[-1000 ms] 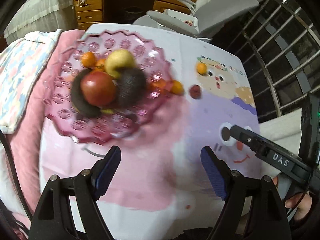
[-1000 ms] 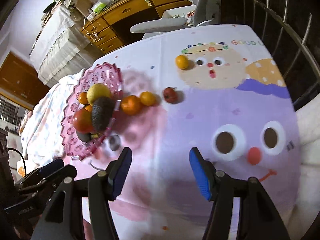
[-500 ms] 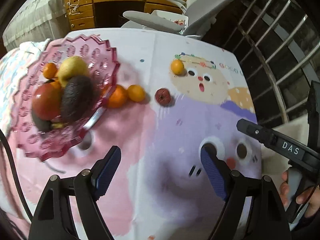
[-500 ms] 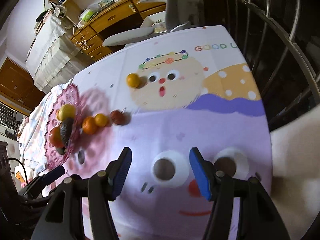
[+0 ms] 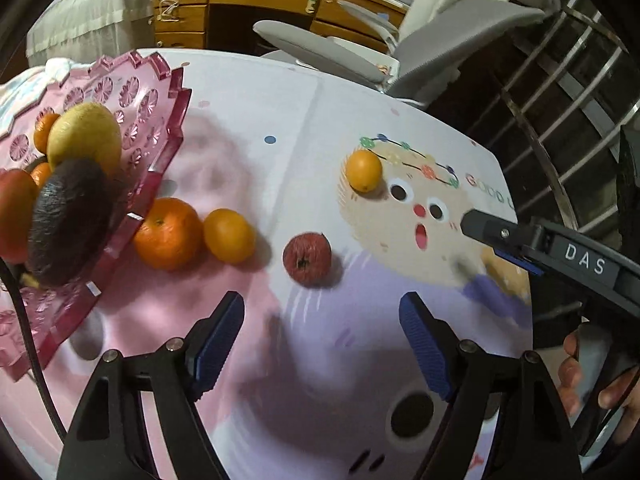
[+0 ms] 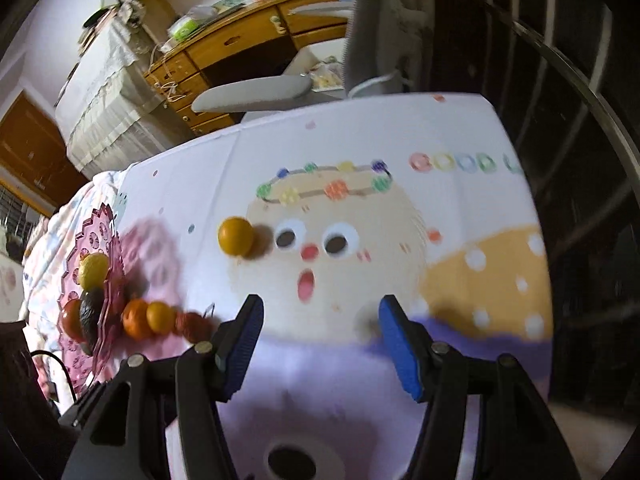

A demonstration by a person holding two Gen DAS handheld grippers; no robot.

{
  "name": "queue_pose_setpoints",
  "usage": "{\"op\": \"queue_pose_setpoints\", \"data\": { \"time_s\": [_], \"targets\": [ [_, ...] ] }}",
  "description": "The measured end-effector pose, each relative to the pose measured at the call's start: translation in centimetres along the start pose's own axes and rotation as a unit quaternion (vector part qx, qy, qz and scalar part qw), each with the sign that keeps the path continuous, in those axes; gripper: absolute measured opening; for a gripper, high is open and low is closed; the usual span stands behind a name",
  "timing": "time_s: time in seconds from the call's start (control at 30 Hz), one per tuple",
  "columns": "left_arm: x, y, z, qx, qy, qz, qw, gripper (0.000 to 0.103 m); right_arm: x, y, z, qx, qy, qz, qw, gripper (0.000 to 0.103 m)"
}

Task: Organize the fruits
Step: 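Grasp the small red fruit with the left tool while the right tool grasps the small orange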

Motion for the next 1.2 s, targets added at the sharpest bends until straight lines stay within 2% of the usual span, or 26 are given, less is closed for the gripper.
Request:
{"op": "queue_pose_setpoints", "data": {
  "time_s": [0.1, 0.33, 0.6, 0.77, 0.83, 0.9, 1.03, 1.2],
  "targets": [
    [-1.1, 0.3, -0.8, 0.018, -0.014, -0.016, 0.9996, 0.077, -1.1, 1.1, -1.3, 0.027, -0.007, 0.003, 1.0, 0.061],
    [-2.2, 0.0, -2.2, 0.038, -0.042, -0.005, 0.9984, 0.075, -3.6, 3.5, -3.5, 0.074, -0.012, 0.002, 0.997, 0.061],
    [-3.3, -0.4, -2.2, 0.038, -0.04, -0.004, 0.9985, 0.06, -5.2, 5.7, -4.7, 0.103, 0.01, -0.007, 0.995, 0.06],
    [-3.4, -0.4, -2.4, 0.041, -0.059, 0.002, 0.9974, 0.052, -6.4, 6.6, -4.6, 0.111, 0.036, -0.013, 0.993, 0.046],
    [-3.4, -0.3, -2.3, 0.041, -0.064, 0.004, 0.9971, 0.043, -6.6, 6.9, -4.5, 0.115, 0.04, -0.012, 0.993, 0.045],
    [-3.5, -0.3, -2.4, 0.042, -0.068, 0.004, 0.9968, 0.039, -6.9, 7.1, -4.5, 0.118, 0.044, -0.012, 0.992, 0.042],
    [-3.6, -0.4, -2.5, 0.038, -0.072, 0.004, 0.9966, 0.024, -7.1, 7.4, -4.5, 0.124, 0.048, -0.02, 0.991, 0.033],
    [-3.3, -0.1, -2.4, 0.038, -0.074, 0.017, 0.9964, 0.019, -7.3, 8.2, -4.6, 0.134, 0.05, -0.015, 0.99, 0.027]
  ]
}}
Point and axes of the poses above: each gripper's, at about its wrist camera, not at the fingertips, and x roughly against the way its jaws point, y to its left, z to its underside, the point moved 4 cm from there along -x, roughly the way its jaws point, and after that the axes turned 4 degrees about y, right-handed, at the moved point
